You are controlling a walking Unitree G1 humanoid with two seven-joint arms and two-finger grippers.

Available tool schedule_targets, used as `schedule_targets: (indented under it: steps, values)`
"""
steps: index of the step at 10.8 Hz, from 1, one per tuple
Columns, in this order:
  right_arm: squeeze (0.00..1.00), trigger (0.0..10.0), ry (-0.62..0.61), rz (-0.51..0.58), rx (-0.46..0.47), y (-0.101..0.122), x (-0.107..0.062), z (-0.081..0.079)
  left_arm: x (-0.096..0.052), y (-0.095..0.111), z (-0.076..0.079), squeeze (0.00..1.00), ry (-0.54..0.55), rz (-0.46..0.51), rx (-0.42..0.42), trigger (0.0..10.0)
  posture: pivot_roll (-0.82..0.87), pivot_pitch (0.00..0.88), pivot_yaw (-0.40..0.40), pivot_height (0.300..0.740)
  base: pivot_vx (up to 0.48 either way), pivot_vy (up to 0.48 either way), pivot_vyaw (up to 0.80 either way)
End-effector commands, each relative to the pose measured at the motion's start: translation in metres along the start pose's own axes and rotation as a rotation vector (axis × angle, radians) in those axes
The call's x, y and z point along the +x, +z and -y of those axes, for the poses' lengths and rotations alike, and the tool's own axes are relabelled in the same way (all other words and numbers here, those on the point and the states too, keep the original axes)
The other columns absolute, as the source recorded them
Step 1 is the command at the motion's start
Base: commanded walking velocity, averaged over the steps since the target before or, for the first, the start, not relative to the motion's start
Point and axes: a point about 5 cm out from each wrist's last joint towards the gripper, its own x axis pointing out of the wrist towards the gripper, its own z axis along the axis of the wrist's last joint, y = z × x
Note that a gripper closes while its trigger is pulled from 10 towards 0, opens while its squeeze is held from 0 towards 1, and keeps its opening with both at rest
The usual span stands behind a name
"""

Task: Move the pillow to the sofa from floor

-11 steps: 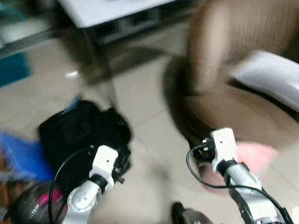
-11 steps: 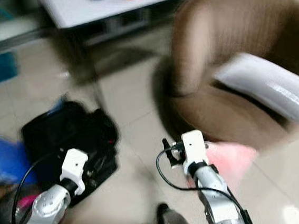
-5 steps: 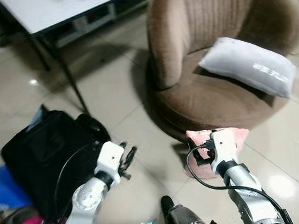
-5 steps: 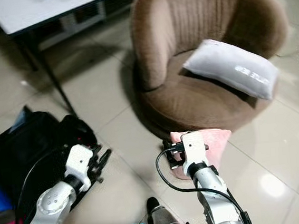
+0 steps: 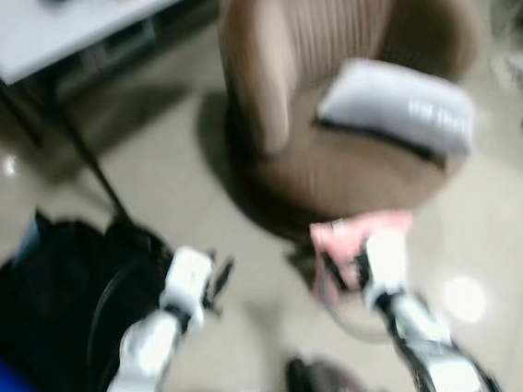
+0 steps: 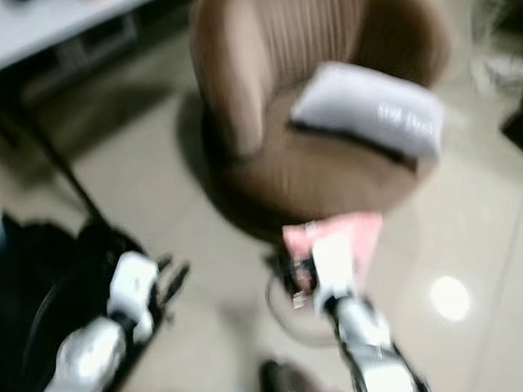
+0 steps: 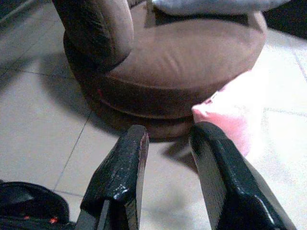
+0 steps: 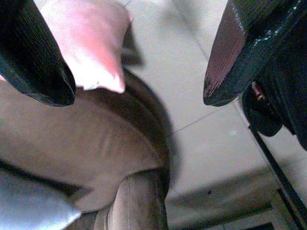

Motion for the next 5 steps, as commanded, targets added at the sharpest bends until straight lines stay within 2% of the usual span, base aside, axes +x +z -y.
schedule_targets:
  steps: [1, 5]
  values:
    - [0.05, 10.0, -0.020, -0.026, -0.002, -0.005, -0.005, 0.008, 0.003, 0.000, 0.007, 0.00, -0.026, -0.001, -0.008, 10.0, 0.07, 0.217, -0.036, 0.740, 0.000, 0.000, -0.79]
    - [0.08, 10.0, -0.022, -0.034, -0.001, -0.007, -0.005, 0.006, 0.007, 0.018, 0.016, 0.00, -0.049, 0.033, -0.006, 10.0, 0.07, 0.214, -0.036, 0.740, 0.000, 0.000, -0.79]
